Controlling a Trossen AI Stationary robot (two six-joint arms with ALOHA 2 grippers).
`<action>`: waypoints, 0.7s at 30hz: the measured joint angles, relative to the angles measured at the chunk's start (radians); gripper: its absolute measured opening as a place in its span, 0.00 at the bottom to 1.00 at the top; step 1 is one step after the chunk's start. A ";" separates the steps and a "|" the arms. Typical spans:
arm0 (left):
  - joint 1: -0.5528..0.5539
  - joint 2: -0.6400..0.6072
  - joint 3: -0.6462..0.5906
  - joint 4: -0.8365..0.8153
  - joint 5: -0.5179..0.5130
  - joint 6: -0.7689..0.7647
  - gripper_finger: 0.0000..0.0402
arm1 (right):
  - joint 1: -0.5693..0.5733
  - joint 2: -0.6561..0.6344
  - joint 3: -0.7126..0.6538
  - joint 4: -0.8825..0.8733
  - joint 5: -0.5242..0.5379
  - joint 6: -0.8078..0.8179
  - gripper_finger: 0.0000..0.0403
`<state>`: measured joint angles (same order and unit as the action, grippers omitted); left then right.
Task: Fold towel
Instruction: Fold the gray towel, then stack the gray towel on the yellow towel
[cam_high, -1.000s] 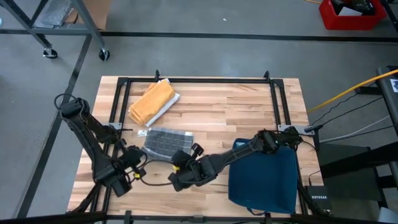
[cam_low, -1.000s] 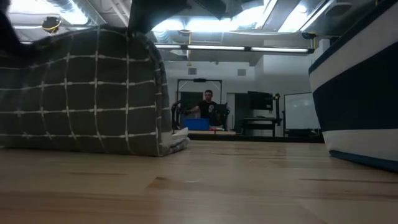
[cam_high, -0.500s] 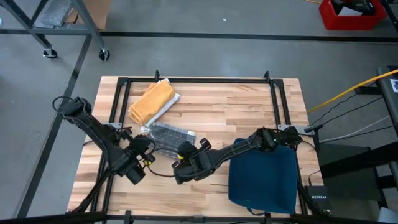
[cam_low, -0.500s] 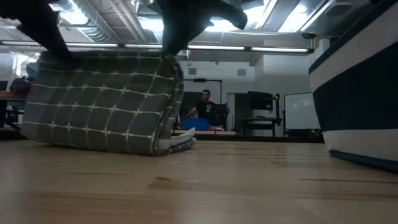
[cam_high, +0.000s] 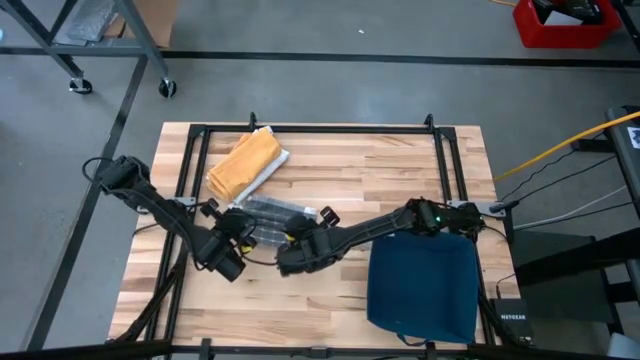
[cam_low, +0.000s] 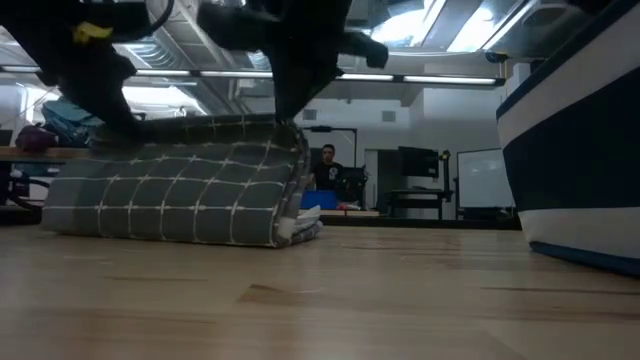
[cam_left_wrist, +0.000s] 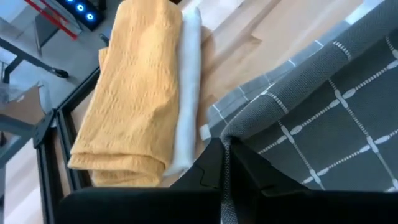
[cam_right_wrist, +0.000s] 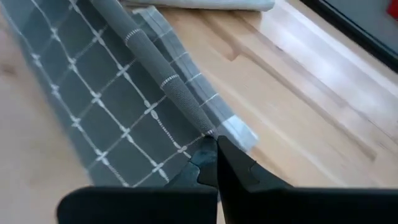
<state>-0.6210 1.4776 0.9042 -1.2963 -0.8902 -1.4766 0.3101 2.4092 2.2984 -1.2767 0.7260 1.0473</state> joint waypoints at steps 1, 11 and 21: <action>0.008 0.000 -0.009 0.013 -0.003 0.000 0.01 | -0.007 0.000 -0.011 0.002 0.000 -0.005 0.00; 0.110 0.000 -0.096 0.179 -0.007 0.174 0.12 | -0.061 0.001 -0.048 -0.005 -0.061 -0.065 0.07; 0.236 0.001 -0.162 0.239 -0.007 0.163 0.35 | -0.111 0.001 -0.048 -0.014 -0.069 -0.106 0.29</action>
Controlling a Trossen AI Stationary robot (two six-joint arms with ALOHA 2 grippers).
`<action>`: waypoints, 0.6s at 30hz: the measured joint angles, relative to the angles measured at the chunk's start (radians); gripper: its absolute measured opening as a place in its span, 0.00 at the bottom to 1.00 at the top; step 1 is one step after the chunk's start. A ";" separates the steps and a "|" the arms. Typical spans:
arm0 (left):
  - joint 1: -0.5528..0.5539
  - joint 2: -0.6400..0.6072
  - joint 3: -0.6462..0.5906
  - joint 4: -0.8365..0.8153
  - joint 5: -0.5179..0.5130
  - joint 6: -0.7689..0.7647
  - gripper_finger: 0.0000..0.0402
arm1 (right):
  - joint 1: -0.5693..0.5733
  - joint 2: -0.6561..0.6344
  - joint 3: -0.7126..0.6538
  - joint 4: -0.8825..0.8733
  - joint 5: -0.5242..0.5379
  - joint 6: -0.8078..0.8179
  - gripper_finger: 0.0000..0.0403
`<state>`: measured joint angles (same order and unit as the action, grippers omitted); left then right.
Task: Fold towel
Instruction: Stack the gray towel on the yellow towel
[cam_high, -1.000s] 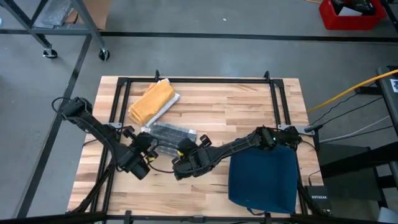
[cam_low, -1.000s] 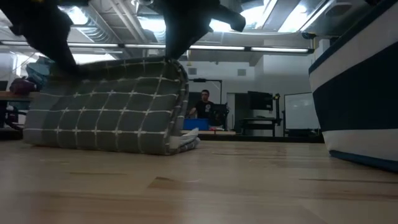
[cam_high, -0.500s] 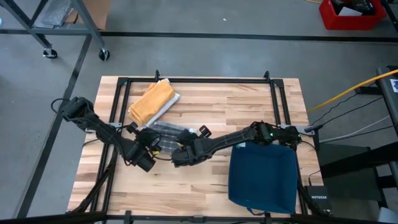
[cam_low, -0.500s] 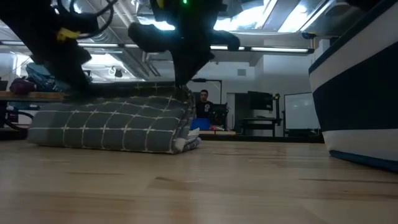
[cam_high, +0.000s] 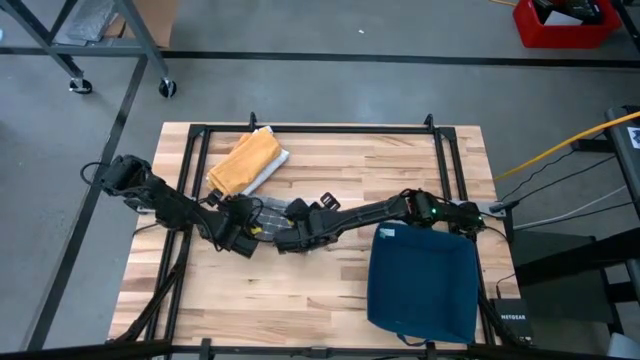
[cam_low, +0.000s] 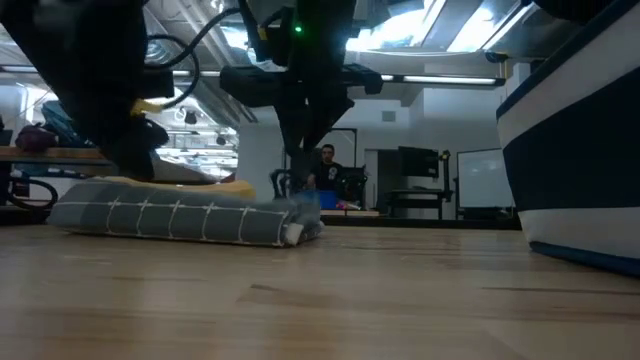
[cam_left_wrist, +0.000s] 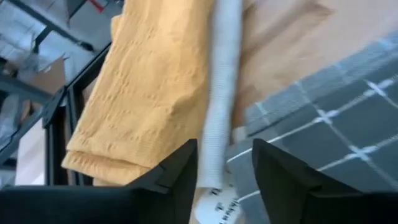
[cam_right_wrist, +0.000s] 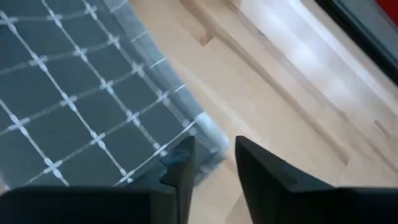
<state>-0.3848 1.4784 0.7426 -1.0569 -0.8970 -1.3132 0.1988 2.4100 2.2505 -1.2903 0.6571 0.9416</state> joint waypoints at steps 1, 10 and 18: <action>0.013 0.000 -0.006 0.000 0.000 0.001 0.37 | -0.006 0.000 0.000 0.001 0.003 -0.005 0.32; 0.064 0.000 -0.013 -0.023 -0.002 0.034 0.41 | -0.050 0.000 0.000 -0.040 -0.002 -0.045 0.42; 0.026 0.000 0.112 -0.235 -0.005 0.177 0.37 | -0.047 -0.001 0.010 -0.197 0.031 -0.134 0.37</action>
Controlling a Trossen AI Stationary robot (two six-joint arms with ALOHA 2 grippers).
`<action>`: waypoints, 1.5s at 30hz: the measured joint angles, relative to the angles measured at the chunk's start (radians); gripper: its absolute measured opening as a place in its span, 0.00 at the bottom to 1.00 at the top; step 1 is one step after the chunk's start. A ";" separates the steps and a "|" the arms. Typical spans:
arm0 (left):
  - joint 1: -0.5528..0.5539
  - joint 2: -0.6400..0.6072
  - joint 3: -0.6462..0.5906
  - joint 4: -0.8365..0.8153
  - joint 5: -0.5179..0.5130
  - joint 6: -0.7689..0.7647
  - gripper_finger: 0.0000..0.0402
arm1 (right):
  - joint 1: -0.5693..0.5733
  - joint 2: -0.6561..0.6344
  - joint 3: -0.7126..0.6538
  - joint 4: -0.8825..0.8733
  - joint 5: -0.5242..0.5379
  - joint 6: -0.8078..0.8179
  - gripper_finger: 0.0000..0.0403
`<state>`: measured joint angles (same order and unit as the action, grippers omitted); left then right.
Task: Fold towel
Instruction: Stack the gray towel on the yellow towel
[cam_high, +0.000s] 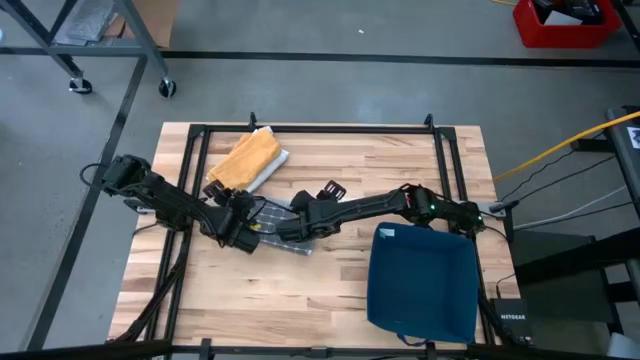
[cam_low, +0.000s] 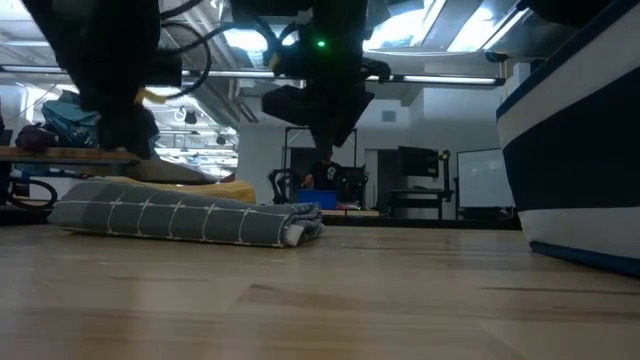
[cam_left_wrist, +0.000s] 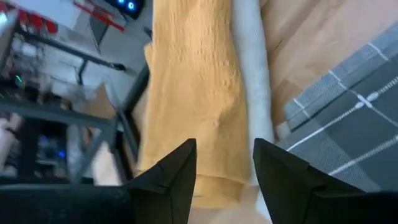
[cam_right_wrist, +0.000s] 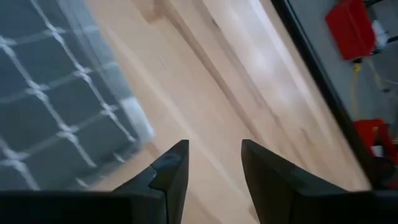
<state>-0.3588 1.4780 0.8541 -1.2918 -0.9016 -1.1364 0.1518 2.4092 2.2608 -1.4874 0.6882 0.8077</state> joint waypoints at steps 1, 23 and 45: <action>-0.007 0.000 0.023 -0.033 0.001 0.021 0.37 | -0.001 -0.004 0.000 -0.022 0.000 -0.001 0.37; -0.100 -0.460 0.293 -0.271 0.267 0.172 0.37 | -0.010 -0.304 0.000 -0.085 0.027 -0.393 0.34; -0.351 -0.661 0.292 -0.271 0.274 -0.100 0.37 | -0.028 -0.552 0.000 -0.084 -0.233 -0.642 0.34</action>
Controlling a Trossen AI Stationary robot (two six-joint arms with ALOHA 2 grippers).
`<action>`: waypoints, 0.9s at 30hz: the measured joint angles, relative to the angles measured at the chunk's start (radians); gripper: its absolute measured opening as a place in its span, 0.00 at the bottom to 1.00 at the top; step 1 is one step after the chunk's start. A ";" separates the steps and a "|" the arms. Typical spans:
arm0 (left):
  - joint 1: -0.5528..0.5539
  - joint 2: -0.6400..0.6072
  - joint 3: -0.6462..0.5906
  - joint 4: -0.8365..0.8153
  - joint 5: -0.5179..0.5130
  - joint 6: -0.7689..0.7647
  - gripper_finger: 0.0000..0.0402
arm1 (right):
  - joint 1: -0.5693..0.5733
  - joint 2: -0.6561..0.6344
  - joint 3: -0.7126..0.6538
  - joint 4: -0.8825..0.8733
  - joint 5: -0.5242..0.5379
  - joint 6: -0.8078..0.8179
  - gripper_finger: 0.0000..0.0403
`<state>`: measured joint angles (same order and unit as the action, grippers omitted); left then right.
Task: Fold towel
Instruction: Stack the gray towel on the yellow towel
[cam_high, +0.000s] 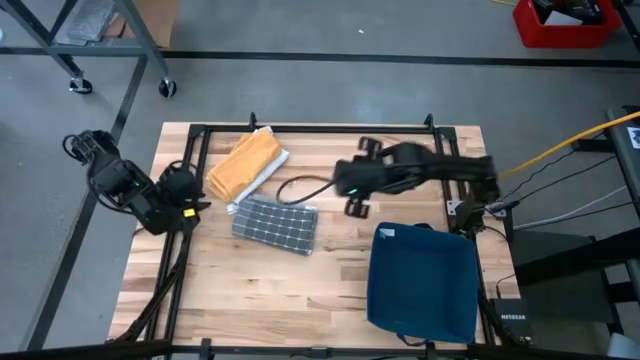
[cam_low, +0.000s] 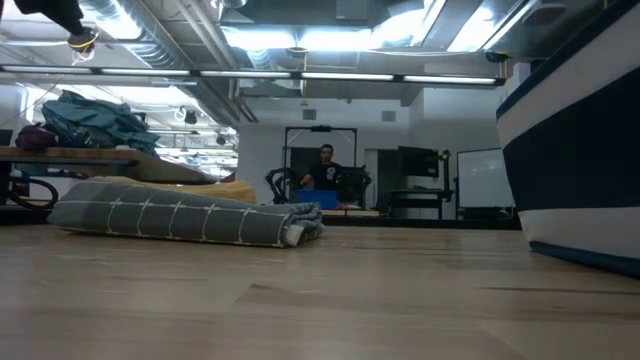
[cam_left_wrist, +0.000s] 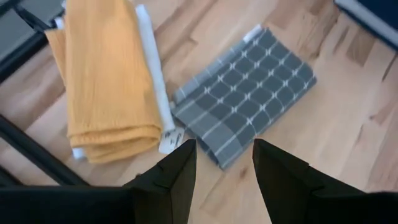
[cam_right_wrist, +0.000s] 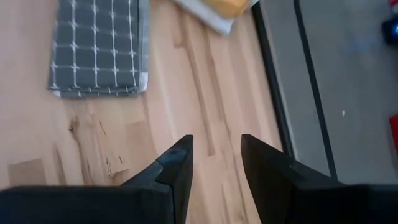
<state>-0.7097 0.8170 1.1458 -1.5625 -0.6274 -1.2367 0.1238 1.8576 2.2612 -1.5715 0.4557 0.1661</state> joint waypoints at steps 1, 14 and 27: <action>0.000 -0.004 0.000 0.000 -0.016 0.000 0.37 | 0.000 -0.030 0.000 0.000 0.000 -0.010 0.34; 0.000 -0.010 -0.052 0.033 -0.061 -0.071 0.37 | 0.078 -0.454 -0.281 0.005 0.168 0.312 0.34; 0.000 -0.010 -0.178 0.164 -0.048 -0.107 0.37 | 0.201 -0.769 -1.206 0.930 0.188 0.510 0.34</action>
<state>-0.7094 0.8072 0.9674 -1.3984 -0.6755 -1.3434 0.3243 1.0886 1.0550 -0.6416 0.6441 0.6758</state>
